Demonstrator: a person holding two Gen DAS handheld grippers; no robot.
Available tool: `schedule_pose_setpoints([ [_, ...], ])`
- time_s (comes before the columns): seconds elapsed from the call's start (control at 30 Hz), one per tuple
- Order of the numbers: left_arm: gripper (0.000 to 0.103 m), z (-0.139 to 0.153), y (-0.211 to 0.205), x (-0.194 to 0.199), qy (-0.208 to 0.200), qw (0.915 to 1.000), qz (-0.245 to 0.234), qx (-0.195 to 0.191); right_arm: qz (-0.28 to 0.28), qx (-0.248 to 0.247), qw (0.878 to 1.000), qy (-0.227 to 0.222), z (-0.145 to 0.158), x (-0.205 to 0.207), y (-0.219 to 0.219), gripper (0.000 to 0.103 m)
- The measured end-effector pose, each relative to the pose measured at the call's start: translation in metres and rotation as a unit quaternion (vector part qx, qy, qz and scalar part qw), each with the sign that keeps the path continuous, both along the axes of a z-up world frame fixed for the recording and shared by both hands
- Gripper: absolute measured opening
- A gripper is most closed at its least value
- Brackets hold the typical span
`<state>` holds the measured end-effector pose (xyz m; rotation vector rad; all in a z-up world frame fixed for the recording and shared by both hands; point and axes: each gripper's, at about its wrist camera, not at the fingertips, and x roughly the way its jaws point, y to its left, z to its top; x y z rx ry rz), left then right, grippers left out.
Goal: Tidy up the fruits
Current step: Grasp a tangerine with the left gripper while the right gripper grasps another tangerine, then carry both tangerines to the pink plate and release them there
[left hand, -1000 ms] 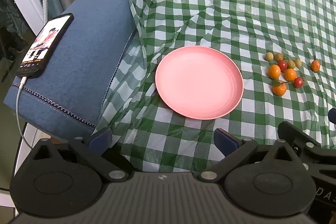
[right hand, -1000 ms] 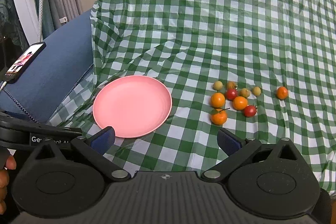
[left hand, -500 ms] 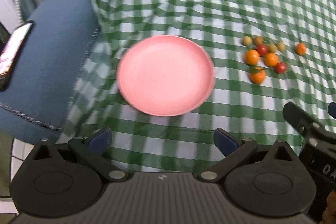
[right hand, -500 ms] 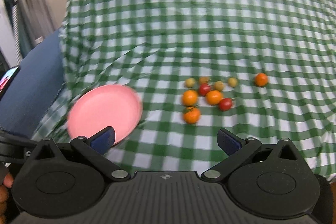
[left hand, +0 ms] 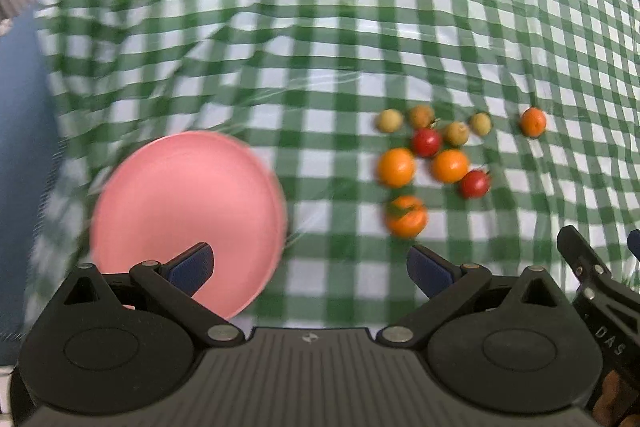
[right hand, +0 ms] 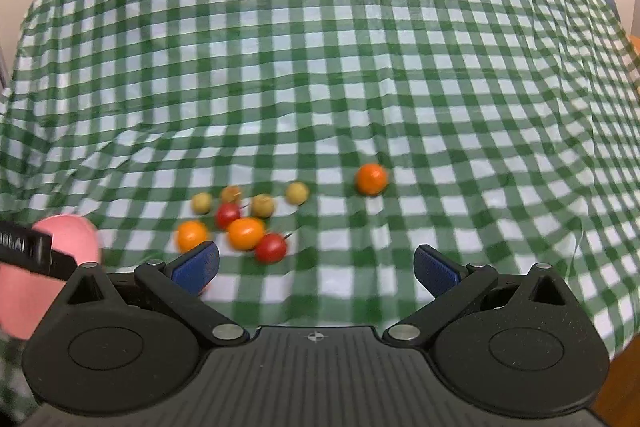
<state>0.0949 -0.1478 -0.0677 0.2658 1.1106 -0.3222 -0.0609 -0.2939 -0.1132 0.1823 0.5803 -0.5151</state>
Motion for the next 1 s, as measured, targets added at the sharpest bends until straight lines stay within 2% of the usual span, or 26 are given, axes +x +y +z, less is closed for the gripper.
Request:
schedule_pose_setpoints([
  [0.2,0.103,-0.048,-0.054,0.045,0.027,0.9992,-0.019,0.023,-0.038,0.014,0.999,0.006,-0.022,0.055,-0.077,0.102],
  [0.37,0.103,-0.087,-0.08,0.078,0.058,0.9972,-0.032,0.033,-0.022,0.034,0.999,0.03,-0.054,0.114,-0.133,0.102],
  [0.53,0.103,-0.119,-0.093,0.099,0.076,0.9953,-0.029,0.053,-0.031,0.044,0.997,0.058,-0.09,0.152,-0.16,0.102],
  [0.57,0.103,-0.123,-0.093,0.102,0.08,0.9952,-0.029,0.047,-0.034,0.052,0.996,0.07,-0.098,0.158,-0.165,0.102],
  [0.63,0.103,-0.124,-0.091,0.104,0.077,0.9962,-0.022,0.034,-0.03,0.025,0.997,0.059,-0.105,0.157,-0.157,0.102],
  [0.77,0.103,-0.123,-0.093,0.1,0.069,0.9965,-0.028,0.038,-0.021,0.019,0.998,0.057,-0.108,0.155,-0.158,0.102],
  [0.8,0.098,-0.122,-0.095,0.099,0.068,0.9965,-0.029,0.039,-0.021,0.019,0.998,0.06,-0.105,0.152,-0.156,0.096],
  [0.83,0.081,-0.119,-0.095,0.098,0.066,0.997,-0.027,0.032,-0.028,0.017,0.998,0.053,-0.103,0.149,-0.155,0.084],
  [0.87,0.066,-0.113,-0.095,0.095,0.059,0.9978,-0.023,0.021,-0.026,0.016,0.998,0.047,-0.099,0.146,-0.154,0.054],
  [0.9,0.044,-0.108,-0.1,0.091,0.056,0.998,-0.025,0.015,-0.026,0.015,0.998,0.049,-0.097,0.146,-0.152,0.04],
  [1.0,0.042,-0.1,-0.102,0.09,0.062,0.9978,-0.023,0.001,-0.036,0.03,0.998,0.046,-0.094,0.141,-0.152,0.039],
])
